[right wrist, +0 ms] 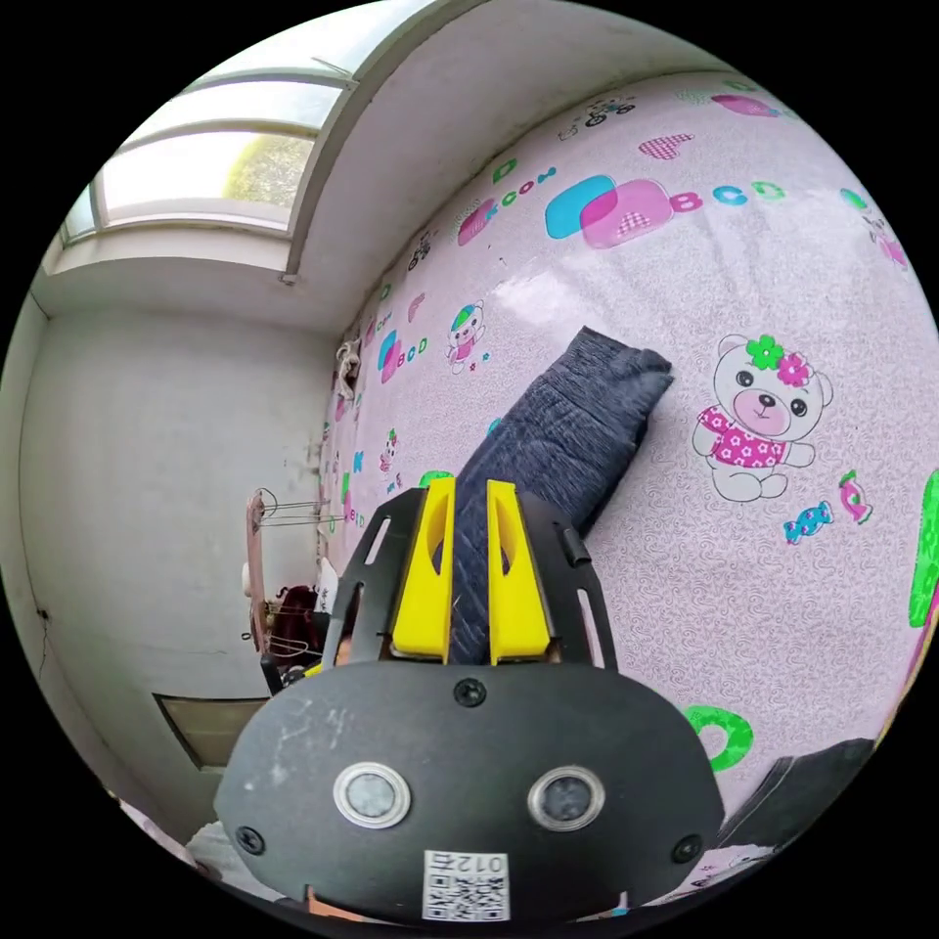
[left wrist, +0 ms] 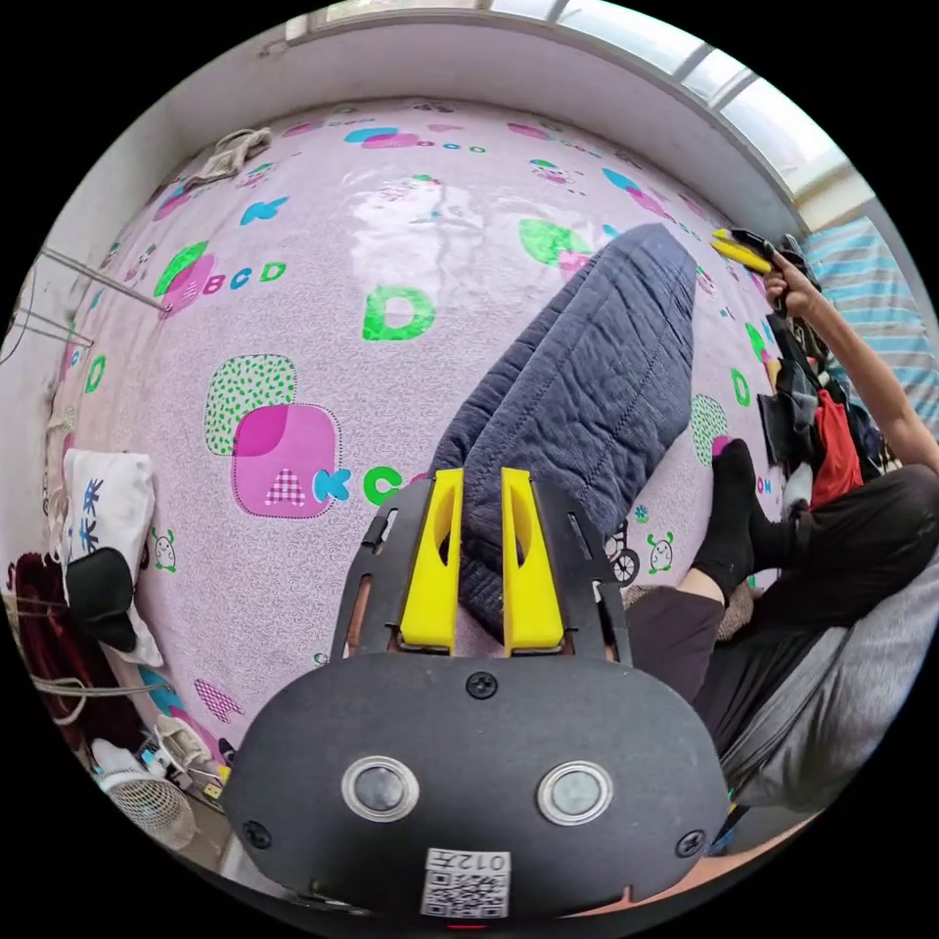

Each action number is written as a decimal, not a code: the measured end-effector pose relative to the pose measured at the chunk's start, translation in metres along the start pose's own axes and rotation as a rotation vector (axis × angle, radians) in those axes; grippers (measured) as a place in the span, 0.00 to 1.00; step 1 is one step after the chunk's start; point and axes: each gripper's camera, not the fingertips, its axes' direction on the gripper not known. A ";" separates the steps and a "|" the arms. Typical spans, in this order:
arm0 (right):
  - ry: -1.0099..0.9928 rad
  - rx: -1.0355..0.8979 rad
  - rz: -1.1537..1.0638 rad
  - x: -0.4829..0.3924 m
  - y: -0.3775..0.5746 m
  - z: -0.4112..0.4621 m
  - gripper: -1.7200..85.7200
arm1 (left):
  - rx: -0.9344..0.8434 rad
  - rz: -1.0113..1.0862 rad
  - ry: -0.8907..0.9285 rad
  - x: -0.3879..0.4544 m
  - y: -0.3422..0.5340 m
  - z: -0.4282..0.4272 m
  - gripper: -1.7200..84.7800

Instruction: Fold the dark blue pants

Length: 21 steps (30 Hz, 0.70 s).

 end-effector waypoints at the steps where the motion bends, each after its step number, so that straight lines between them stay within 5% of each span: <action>1: -0.008 -0.014 0.018 0.015 0.009 0.008 0.10 | 0.023 -0.018 -0.010 0.003 0.004 -0.006 0.07; 5: -0.010 -0.032 0.122 0.086 0.047 0.018 0.13 | 0.144 0.019 -0.044 0.058 0.031 -0.049 0.08; 11: -0.088 -0.055 0.180 0.116 0.074 0.056 0.17 | 0.020 0.197 -0.018 0.152 0.022 -0.031 0.08; 21: -0.116 -0.122 0.165 0.116 0.067 0.104 0.11 | -0.145 0.165 0.024 0.144 0.007 -0.035 0.03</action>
